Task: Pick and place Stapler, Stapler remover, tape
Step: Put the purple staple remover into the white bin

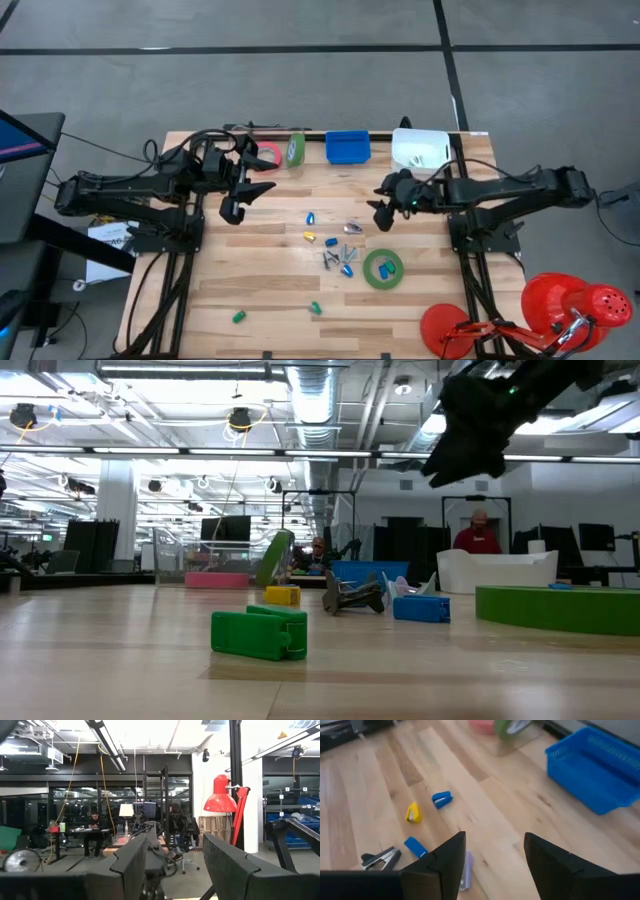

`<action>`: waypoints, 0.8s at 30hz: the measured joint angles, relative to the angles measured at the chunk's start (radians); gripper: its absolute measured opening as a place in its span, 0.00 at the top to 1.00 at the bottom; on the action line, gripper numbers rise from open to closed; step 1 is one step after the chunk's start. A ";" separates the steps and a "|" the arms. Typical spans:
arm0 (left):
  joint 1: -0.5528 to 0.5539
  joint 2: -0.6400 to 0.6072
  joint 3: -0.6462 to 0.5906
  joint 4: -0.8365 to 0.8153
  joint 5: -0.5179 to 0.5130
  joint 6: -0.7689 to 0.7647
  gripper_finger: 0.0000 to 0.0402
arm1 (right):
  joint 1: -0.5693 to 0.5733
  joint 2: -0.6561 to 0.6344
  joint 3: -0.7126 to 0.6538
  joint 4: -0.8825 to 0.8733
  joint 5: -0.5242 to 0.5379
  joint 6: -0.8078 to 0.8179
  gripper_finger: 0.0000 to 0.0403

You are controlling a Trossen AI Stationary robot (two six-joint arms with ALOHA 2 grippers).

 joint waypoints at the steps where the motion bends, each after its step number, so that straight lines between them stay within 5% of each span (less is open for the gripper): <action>1: 0.000 0.000 0.000 0.000 0.000 0.000 0.55 | 0.004 0.023 0.000 0.011 -0.005 0.000 0.53; 24: 0.000 0.000 -0.002 0.000 0.000 0.000 0.55 | 0.004 0.457 -0.001 0.216 -0.184 0.029 0.55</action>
